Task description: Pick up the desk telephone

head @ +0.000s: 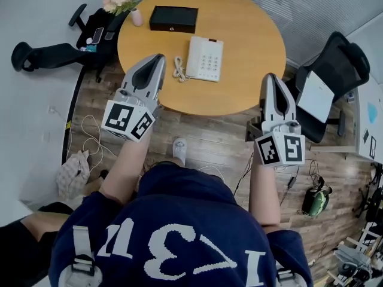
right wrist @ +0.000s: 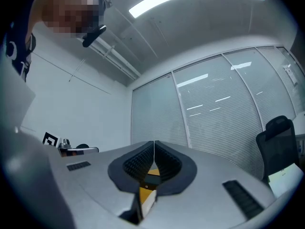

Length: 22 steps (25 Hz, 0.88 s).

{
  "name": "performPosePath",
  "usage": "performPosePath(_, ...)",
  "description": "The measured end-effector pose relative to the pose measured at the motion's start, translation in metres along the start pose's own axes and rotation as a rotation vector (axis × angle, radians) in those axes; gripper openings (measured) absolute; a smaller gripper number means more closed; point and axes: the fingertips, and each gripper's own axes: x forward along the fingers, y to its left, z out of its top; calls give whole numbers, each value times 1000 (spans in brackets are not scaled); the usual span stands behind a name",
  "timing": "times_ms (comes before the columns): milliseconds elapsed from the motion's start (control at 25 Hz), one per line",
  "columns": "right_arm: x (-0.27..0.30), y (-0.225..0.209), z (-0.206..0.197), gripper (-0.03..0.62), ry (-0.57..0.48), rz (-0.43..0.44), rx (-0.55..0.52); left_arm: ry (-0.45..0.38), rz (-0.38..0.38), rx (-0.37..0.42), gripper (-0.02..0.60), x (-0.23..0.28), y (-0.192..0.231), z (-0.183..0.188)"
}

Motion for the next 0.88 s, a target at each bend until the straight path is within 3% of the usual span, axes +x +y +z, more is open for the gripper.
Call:
performPosePath(440,72,2,-29,29,38,-57,1,25,-58,-41,17,50,66,-22)
performPosePath(880,103,-8,-46,29,76,-45,9,62,-46,-74,17,69,81,-45)
